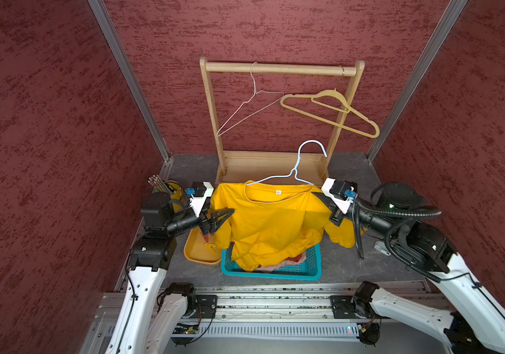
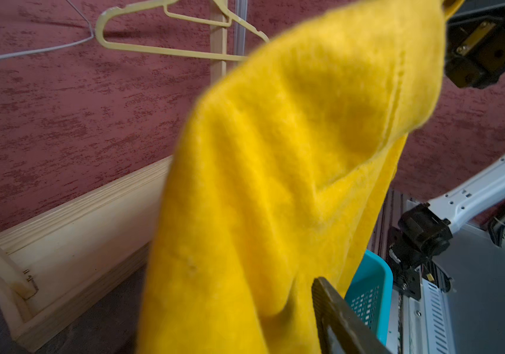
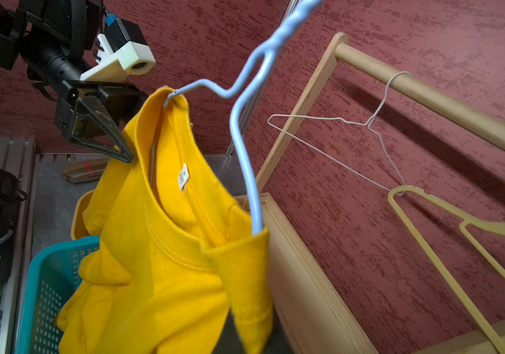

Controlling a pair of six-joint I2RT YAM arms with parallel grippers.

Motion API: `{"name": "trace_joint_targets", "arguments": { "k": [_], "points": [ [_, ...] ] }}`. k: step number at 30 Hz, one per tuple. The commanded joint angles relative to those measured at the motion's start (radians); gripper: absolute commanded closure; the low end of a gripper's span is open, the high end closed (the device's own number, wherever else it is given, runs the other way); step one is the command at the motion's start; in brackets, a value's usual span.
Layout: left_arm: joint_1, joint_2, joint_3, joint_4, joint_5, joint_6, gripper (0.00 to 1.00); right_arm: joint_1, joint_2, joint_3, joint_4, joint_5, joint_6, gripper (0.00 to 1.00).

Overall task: Remove the clothespins securing t-shirts to the hanger
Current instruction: Remove the T-shirt from the hanger.

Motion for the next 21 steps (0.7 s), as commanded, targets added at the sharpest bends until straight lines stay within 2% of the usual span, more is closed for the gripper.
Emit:
{"name": "trace_joint_targets", "arguments": {
  "k": [1,9,13,16,19,21],
  "points": [
    [0.022,-0.014,0.035,0.038,-0.097,-0.024,0.34,0.004,-0.009,0.01,0.042,-0.002,0.02,1.0],
    [0.04,0.032,0.066,0.043,-0.032,-0.059,0.47,0.004,-0.024,0.001,0.024,-0.002,0.031,1.0],
    [0.041,0.016,0.064,0.069,-0.024,-0.077,0.49,0.004,-0.02,0.008,0.001,0.009,0.033,1.0],
    [0.04,0.006,0.066,0.076,-0.019,-0.081,0.68,0.004,-0.016,0.007,-0.007,0.019,0.034,1.0],
    [0.043,-0.001,0.063,0.076,-0.052,-0.09,1.0,0.004,-0.019,-0.001,-0.002,0.028,0.036,1.0],
    [0.047,-0.007,0.057,0.066,-0.103,-0.097,1.0,0.004,-0.021,-0.005,0.001,0.044,0.036,1.0]
  ]
}}
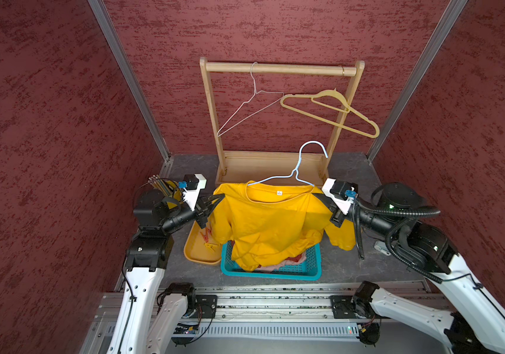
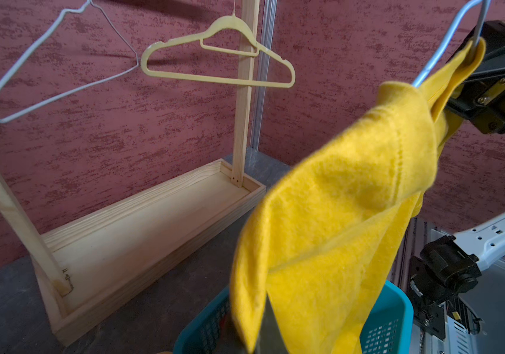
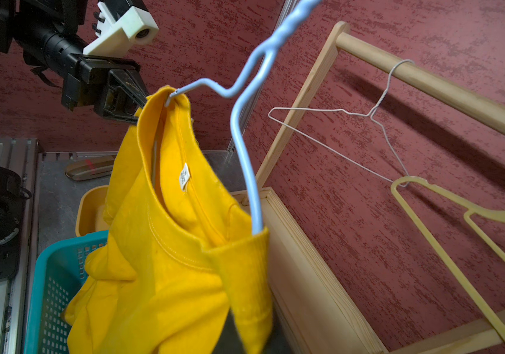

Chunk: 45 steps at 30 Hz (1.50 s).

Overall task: Remove the clothespins securing t-shirts to the hanger
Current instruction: Remove the T-shirt from the hanger.

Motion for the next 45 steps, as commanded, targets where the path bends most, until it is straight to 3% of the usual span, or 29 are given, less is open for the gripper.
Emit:
{"name": "trace_joint_targets", "arguments": {
  "k": [1,8,15,28,45],
  "points": [
    [0.015,-0.013,0.004,0.005,-0.06,-0.013,1.0,0.004,-0.014,-0.006,0.028,0.043,0.015,1.0],
    [0.053,-0.031,-0.052,-0.001,-0.121,-0.048,1.0,0.004,-0.03,-0.004,0.043,0.093,0.016,1.0],
    [0.102,-0.032,-0.106,0.013,-0.155,-0.125,1.0,0.004,-0.068,-0.015,0.069,0.047,0.022,1.0],
    [0.125,-0.021,-0.142,-0.028,-0.188,-0.141,1.0,0.004,-0.084,-0.019,0.104,0.048,0.017,1.0],
    [0.139,0.009,-0.174,0.005,-0.128,-0.186,1.0,0.004,-0.175,-0.104,0.272,0.13,-0.002,1.0]
  ]
}}
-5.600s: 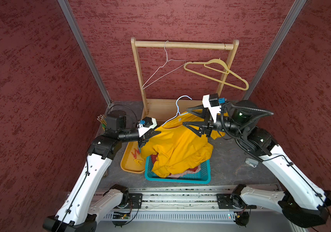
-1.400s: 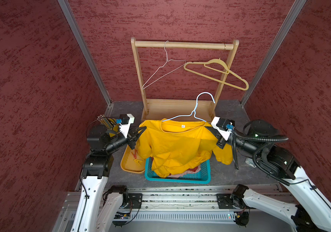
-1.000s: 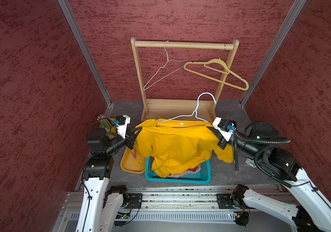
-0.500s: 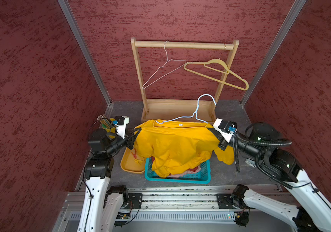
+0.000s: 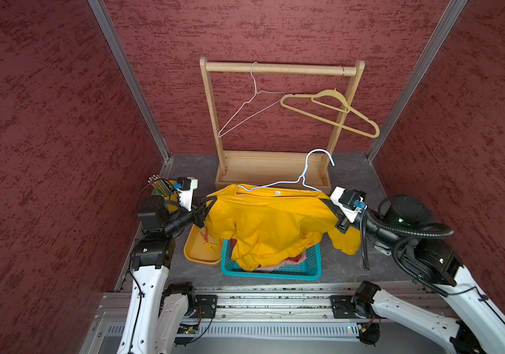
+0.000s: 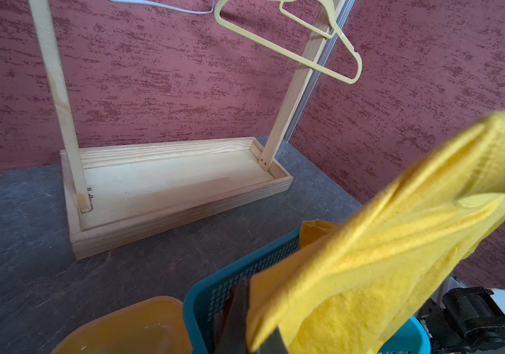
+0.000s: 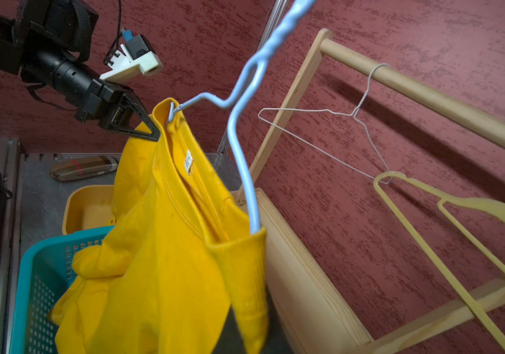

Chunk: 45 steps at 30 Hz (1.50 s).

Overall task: Remove the clothespins securing t-shirts to the hanger
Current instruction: Remove the T-shirt from the hanger.

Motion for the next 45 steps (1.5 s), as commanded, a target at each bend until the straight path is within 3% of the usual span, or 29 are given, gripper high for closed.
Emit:
{"name": "trace_joint_targets", "arguments": {
  "k": [1,16,24,31,32,34,39,45],
  "points": [
    [0.032,0.018,-0.029,-0.028,-0.065,-0.027,1.0,0.001,-0.059,0.012,0.217,0.085,0.01,1.0],
    [0.055,0.018,-0.05,-0.038,-0.071,-0.046,1.0,0.001,-0.172,-0.085,0.417,0.162,0.013,1.0],
    [0.057,0.013,-0.061,-0.02,-0.039,-0.085,1.0,0.001,-0.158,-0.084,0.418,0.138,0.032,1.0],
    [0.061,-0.02,-0.051,-0.032,-0.086,-0.065,1.0,0.0,-0.122,-0.065,0.401,0.126,0.03,1.0],
    [0.061,-0.025,-0.054,-0.03,-0.095,-0.06,0.97,0.001,-0.116,-0.061,0.396,0.12,0.029,1.0],
    [0.061,-0.038,-0.06,-0.021,-0.103,-0.049,0.78,0.001,-0.102,-0.049,0.376,0.101,0.029,1.0],
    [0.061,-0.084,-0.066,0.015,-0.101,-0.038,0.51,0.001,-0.042,-0.006,0.32,0.035,0.036,1.0],
    [0.059,-0.161,-0.009,0.005,-0.167,0.022,0.41,0.001,0.029,0.018,0.322,-0.058,0.061,1.0]
  ]
}}
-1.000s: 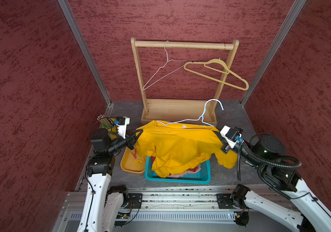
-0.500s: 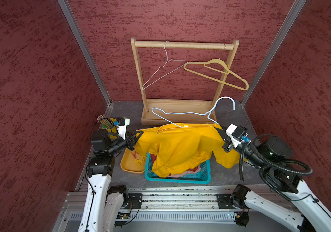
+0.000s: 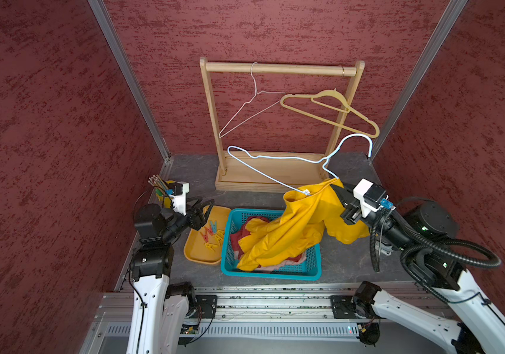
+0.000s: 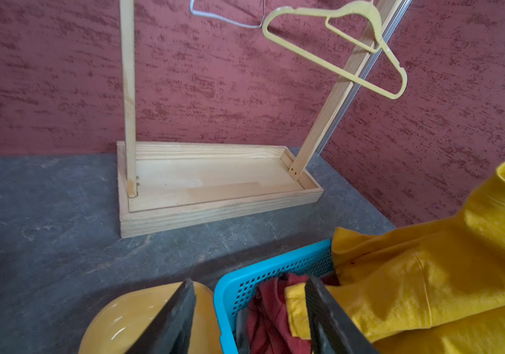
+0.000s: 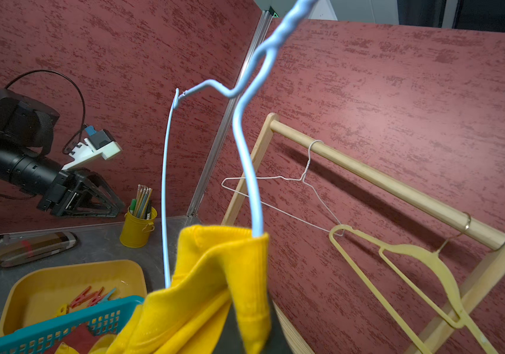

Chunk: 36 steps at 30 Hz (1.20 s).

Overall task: Remove the clothespins securing t-shirts to the hanger
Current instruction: Remove the T-shirt from the hanger.

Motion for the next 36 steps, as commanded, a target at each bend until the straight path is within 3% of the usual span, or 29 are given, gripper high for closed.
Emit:
{"name": "trace_joint_targets", "arguments": {
  "k": [1,8,15,26,36],
  "points": [
    [0.002,-0.049,0.062,-0.001,-0.068,0.066,0.4,-0.003,0.041,0.029,0.056,-0.076,0.028,1.0],
    [-0.049,-0.065,0.21,-0.029,-0.148,0.163,0.39,-0.003,0.116,0.057,0.034,-0.133,0.022,1.0],
    [-0.069,-0.109,0.247,0.068,-0.206,0.197,0.38,-0.003,0.184,0.049,0.007,-0.13,0.018,1.0],
    [-0.105,-0.057,0.332,0.102,-0.04,0.191,0.39,-0.003,0.296,-0.014,0.181,-0.261,0.073,1.0],
    [-0.139,0.005,0.424,0.1,0.131,0.151,0.38,-0.003,0.354,-0.134,0.296,-0.306,0.119,1.0]
  ]
}}
